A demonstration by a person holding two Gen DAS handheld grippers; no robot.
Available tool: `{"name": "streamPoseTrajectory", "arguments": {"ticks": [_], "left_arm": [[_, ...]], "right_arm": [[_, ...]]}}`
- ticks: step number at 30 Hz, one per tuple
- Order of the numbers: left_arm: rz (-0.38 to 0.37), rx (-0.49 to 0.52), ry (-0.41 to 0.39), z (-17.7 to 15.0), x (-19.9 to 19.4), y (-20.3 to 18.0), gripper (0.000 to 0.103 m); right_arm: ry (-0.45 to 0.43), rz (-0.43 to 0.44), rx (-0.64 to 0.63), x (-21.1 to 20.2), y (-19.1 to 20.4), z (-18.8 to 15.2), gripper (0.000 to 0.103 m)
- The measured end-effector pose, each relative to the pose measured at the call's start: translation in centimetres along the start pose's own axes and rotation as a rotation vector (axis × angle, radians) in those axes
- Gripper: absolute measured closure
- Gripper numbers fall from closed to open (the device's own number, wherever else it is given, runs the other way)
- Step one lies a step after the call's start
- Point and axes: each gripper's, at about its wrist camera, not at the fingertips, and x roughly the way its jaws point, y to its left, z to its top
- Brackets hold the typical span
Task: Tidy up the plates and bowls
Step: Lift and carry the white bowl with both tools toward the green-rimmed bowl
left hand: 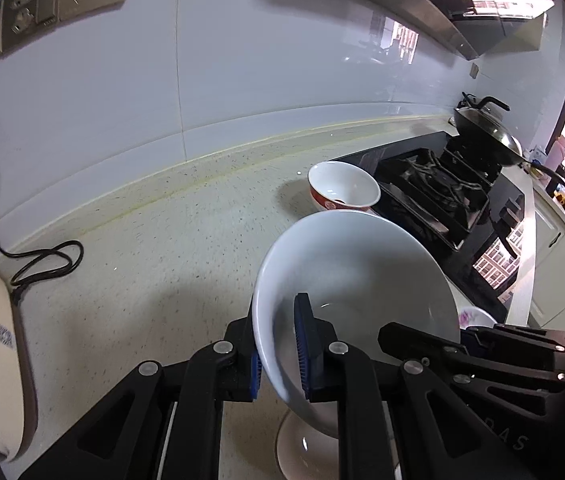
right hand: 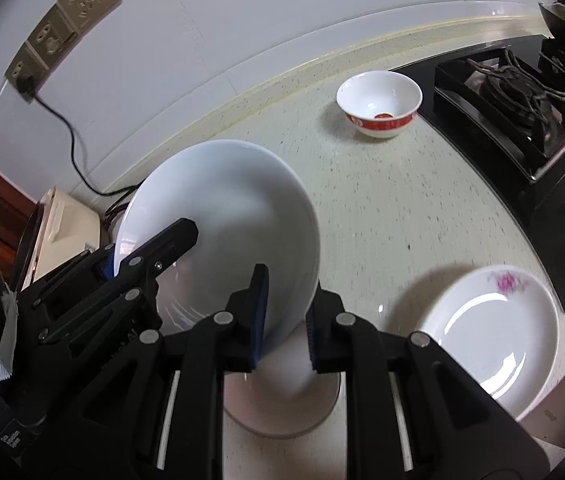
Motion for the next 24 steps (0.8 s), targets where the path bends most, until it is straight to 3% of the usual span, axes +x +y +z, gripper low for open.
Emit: {"name": "streamPoseTrajectory", "arguments": {"ticks": [10, 24], "left_arm": [[-0.013, -0.004, -0.001, -3.9, -1.8, -0.2, 0.088], [-0.047, 0.038, 0.038, -8.6, -0.5, -0.7, 0.088]], "right_arm": [[0.022, 0.019, -0.001, -0.7, -0.2, -3.9, 0.083], [0.082, -0.050, -0.021, 0.7, -0.8, -7.9, 0.083]]}}
